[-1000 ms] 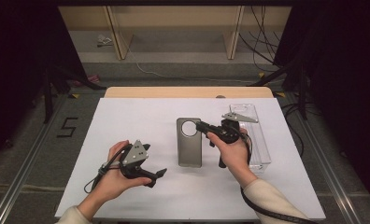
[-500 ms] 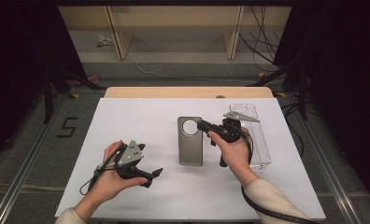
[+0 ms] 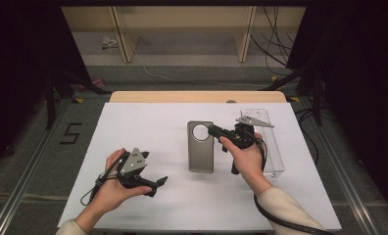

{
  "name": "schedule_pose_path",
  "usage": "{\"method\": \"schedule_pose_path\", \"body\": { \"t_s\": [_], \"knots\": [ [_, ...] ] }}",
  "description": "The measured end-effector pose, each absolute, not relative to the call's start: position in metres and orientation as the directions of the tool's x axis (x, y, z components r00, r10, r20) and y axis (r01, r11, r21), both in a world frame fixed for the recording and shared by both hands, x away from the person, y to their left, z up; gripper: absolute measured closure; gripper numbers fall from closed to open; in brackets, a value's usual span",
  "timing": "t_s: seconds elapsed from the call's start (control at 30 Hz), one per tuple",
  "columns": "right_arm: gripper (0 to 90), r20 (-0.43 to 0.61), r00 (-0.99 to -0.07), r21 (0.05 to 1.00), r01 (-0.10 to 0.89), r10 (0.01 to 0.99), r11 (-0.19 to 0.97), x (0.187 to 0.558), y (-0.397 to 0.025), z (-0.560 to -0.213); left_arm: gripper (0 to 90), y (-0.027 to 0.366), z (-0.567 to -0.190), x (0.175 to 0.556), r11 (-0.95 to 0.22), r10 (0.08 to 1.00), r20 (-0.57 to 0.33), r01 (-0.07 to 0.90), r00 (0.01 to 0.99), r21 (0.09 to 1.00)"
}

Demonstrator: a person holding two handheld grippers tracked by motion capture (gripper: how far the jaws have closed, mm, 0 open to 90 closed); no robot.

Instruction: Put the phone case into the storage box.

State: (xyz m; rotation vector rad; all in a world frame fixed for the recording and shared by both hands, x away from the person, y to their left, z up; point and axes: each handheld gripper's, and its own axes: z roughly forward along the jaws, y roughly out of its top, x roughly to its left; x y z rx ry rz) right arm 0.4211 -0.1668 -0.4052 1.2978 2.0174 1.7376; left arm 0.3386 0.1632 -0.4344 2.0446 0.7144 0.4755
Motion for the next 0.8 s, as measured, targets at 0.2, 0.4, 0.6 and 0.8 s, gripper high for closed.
{"method": "schedule_pose_path", "body": {
  "t_s": [0.2, 0.4, 0.6, 0.8],
  "knots": [
    [82.6, 0.382, -0.604, 0.874, 0.481, 0.699, -0.063, 0.4217, -0.168, -0.4047, 0.0, 0.1653, -0.4349, 0.3392, -0.433, 0.652, 0.058, 0.308, 0.756, 0.847],
    [82.6, 0.385, -0.601, 0.874, 0.481, 0.7, -0.068, 0.4218, -0.1694, -0.4032, 0.0, 0.1668, -0.4353, 0.3395, -0.431, 0.655, 0.059, 0.307, 0.753, 0.849],
    [82.6, 0.383, -0.6, 0.876, 0.477, 0.703, -0.071, 0.4223, -0.1715, -0.4019, 0.0, 0.1684, -0.4354, 0.3395, -0.432, 0.657, 0.061, 0.309, 0.751, 0.847],
    [82.6, 0.383, -0.599, 0.877, 0.475, 0.704, -0.073, 0.4224, -0.173, -0.4005, 0.0, 0.1695, -0.436, 0.34, -0.433, 0.659, 0.063, 0.31, 0.749, 0.847]
  ]
}}
